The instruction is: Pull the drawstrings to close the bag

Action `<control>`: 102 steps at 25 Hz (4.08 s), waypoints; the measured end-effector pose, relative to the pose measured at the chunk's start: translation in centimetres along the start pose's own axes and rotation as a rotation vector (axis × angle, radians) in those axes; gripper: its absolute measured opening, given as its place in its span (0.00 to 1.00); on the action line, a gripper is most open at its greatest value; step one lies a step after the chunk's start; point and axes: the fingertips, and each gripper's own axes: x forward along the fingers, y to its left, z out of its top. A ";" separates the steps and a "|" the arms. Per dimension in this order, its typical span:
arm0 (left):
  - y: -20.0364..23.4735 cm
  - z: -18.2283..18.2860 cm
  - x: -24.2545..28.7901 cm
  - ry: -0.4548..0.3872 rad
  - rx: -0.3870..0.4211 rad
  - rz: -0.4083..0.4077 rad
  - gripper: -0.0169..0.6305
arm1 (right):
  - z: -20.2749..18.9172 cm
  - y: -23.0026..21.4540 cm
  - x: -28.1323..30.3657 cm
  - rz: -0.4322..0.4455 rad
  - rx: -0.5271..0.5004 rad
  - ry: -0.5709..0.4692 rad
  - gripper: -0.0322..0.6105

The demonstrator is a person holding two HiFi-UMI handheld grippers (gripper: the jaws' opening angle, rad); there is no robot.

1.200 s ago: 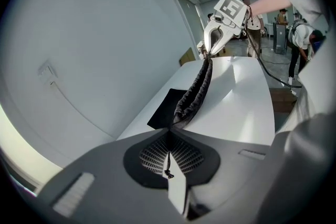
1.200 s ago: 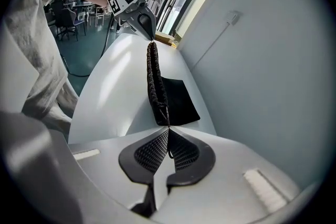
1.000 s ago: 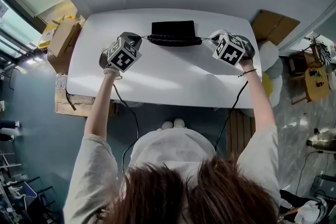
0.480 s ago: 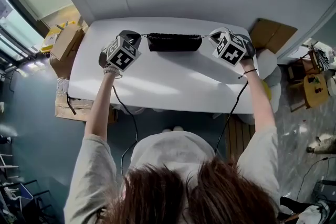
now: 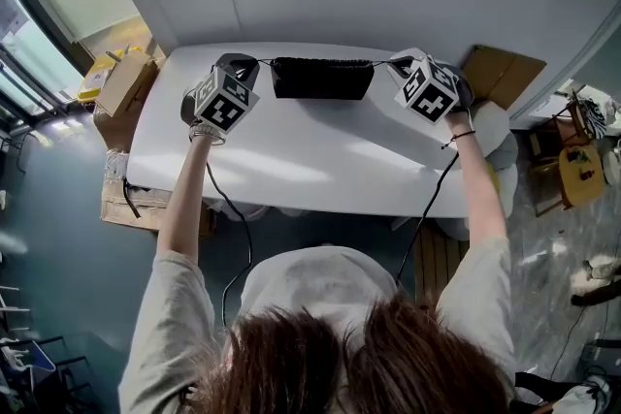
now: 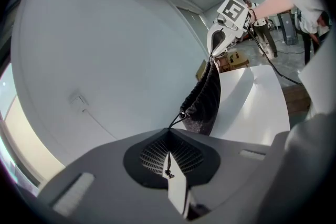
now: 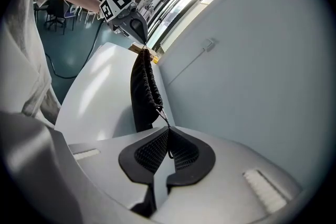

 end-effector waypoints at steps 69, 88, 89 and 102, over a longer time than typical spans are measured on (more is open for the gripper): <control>6.4 6.2 -6.4 -0.225 -0.106 0.258 0.03 | 3.1 -7.8 -6.5 -0.368 0.057 -0.132 0.07; 6.8 4.6 -5.6 -0.214 -0.232 0.228 0.03 | 2.4 -8.4 -6.0 -0.410 0.137 -0.129 0.07; 6.8 4.5 -5.5 -0.212 -0.236 0.225 0.03 | 2.3 -8.4 -5.9 -0.411 0.142 -0.129 0.07; 7.0 3.7 -5.1 -0.198 -0.292 0.231 0.03 | 1.5 -8.7 -5.5 -0.434 0.223 -0.139 0.07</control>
